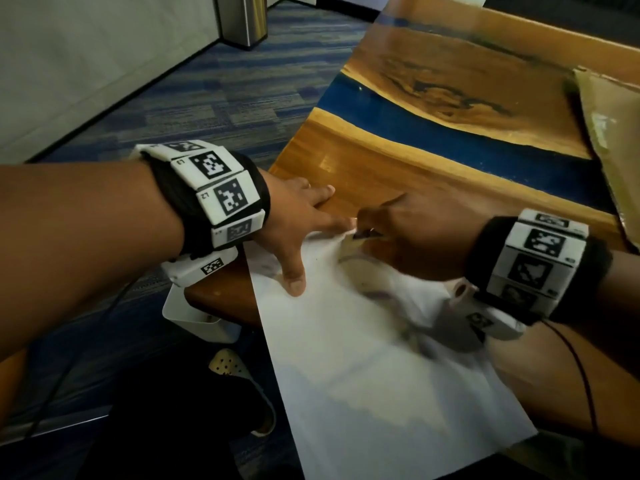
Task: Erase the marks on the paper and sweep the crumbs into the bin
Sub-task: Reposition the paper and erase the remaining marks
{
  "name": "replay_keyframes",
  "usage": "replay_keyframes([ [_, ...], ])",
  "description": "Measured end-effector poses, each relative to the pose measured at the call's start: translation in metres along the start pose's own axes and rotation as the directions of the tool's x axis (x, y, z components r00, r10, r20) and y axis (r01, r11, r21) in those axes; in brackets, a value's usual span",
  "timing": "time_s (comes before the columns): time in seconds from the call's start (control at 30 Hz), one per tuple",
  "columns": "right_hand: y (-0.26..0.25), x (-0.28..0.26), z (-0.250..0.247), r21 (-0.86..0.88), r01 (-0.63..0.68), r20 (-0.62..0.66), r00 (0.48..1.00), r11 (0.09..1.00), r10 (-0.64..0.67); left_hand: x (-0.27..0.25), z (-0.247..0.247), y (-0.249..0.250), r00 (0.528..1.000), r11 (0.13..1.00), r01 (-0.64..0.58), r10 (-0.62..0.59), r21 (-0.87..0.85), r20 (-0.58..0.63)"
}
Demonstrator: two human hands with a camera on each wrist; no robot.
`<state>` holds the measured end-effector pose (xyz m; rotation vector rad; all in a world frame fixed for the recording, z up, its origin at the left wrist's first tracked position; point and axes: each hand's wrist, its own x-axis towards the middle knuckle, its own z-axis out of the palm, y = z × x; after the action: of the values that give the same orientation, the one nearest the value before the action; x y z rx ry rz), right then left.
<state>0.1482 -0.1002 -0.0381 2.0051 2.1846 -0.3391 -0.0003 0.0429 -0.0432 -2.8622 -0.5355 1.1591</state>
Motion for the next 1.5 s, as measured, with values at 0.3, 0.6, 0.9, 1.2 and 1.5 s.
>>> replay_keyframes([
  [0.3, 0.024, -0.004, -0.009, -0.043, -0.138, 0.093, 0.986, 0.99, 0.141, -0.006, 0.0, 0.002, 0.997, 0.998, -0.003, -0.002, -0.063, -0.082],
  [0.6, 0.033, -0.004, -0.005, -0.089, -0.272, -0.01, 0.962, 0.958, 0.272, -0.025, 0.042, -0.002, 0.996, 0.993, -0.01, -0.001, -0.115, -0.095],
  [0.9, -0.029, -0.022, 0.006, -0.028, -0.056, 0.068, 0.996, 0.998, 0.058, -0.023, 0.04, 0.004, 0.993, 0.984, 0.004, -0.024, -0.176, -0.113],
  [1.2, 0.001, -0.021, 0.003, -0.021, -0.159, 0.086, 0.983, 0.987, 0.161, -0.024, 0.046, 0.003, 0.979, 0.978, 0.021, -0.062, -0.207, -0.194],
  [1.5, -0.018, -0.019, 0.001, 0.003, -0.138, 0.067, 0.988, 0.99, 0.138, -0.025, 0.032, 0.022, 0.981, 0.99, 0.049, -0.072, -0.13, -0.179],
])
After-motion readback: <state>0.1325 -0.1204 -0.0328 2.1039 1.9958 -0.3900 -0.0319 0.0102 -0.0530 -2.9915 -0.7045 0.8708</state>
